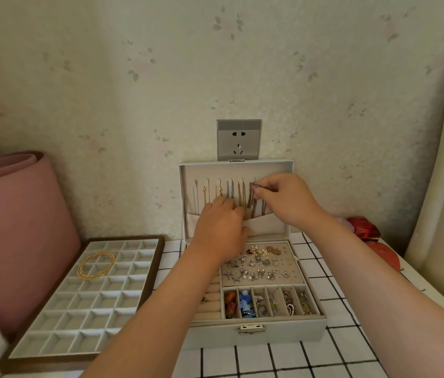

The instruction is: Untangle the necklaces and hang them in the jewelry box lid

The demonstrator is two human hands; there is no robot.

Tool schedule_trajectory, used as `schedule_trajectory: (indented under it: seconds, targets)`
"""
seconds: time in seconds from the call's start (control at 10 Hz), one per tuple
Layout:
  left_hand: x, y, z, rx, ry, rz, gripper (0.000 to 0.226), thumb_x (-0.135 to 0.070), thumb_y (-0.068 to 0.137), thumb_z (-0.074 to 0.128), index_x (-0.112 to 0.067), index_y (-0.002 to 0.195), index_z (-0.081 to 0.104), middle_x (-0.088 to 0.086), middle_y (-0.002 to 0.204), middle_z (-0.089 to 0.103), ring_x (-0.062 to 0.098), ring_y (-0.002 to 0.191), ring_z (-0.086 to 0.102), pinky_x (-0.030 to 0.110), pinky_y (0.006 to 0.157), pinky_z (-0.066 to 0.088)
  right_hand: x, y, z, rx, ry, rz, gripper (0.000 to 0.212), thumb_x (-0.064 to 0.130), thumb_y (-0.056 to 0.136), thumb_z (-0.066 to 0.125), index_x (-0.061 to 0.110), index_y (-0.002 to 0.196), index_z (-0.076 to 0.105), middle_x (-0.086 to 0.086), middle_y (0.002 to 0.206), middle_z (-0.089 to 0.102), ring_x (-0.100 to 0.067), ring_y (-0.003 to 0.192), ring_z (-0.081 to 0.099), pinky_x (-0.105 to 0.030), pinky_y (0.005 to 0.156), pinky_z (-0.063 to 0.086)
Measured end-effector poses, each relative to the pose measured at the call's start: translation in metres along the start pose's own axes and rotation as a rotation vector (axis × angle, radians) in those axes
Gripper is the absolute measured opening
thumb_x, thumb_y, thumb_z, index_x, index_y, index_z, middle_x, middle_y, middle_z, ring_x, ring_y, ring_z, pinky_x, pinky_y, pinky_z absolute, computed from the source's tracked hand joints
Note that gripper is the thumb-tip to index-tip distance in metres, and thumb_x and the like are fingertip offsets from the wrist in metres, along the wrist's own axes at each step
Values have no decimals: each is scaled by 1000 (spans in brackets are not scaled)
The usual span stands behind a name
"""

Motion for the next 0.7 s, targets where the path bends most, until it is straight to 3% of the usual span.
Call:
schedule_trajectory:
  seconds: [0.1,0.2,0.5,0.7]
  targets:
    - [2,0,-1,-11,-12,-5,31,-39,94,50,-21,114,65,1,117,59,22,121,43,37,100,32,-4,-4,9,100,-186,-30,15,20,92,68,20,103,76,5,98,73,-7,86,65,-31,87,54]
    - [4,-1,0,3,-45,-17,30,-39,94,50,-21,114,64,0,115,59,21,117,44,35,98,33,-8,-11,15,198,-393,-32,17,20,88,70,23,103,76,5,102,73,-10,93,67,-34,87,55]
    - [7,1,0,50,-97,-31,33,-41,94,50,-23,118,63,0,112,59,20,113,48,36,95,38,0,-27,29,316,-569,-114,12,24,89,66,28,99,73,6,89,68,-15,83,63,-34,73,54]
    - [11,-7,-15,87,-159,-16,40,-41,94,52,-23,129,58,-1,118,60,20,113,51,37,94,43,10,-33,5,251,-438,-35,32,22,90,67,22,123,68,4,120,69,-11,109,63,-35,98,51]
Point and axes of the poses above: each hand's wrist, its own y-axis towards the middle knuckle, its own z-axis out of the palm, x = y × z, the point moved 6 cm from there along y, towards the middle knuckle
